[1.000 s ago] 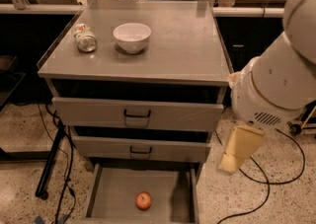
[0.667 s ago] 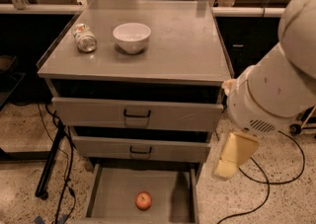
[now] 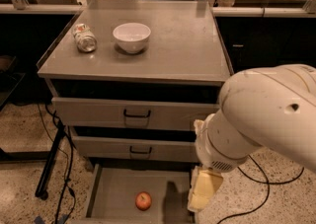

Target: Pick apple from bottom drawer and place on counter

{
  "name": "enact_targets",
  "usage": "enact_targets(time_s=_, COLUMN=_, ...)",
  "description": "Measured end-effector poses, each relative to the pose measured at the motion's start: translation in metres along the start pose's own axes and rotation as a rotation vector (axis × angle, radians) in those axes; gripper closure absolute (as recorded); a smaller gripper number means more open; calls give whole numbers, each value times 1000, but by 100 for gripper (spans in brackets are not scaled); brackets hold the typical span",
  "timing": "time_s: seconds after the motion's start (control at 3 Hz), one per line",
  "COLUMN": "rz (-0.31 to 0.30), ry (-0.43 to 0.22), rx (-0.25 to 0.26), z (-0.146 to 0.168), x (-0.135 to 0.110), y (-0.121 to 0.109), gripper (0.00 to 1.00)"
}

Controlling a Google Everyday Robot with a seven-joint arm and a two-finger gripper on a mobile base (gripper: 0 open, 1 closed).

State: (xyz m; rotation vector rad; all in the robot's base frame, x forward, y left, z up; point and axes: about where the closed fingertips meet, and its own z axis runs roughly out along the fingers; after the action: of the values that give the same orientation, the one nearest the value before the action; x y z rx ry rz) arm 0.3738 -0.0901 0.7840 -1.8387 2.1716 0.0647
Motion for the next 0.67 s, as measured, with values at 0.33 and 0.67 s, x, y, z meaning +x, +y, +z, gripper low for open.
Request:
enact_targets(time_s=0.33, rz=0, ry=0, rx=0, z=0, x=0, y=0, gripper=0)
enact_targets(time_s=0.67, rz=27, ry=-18, rx=-48, z=32, x=-7, y=12, gripper=0)
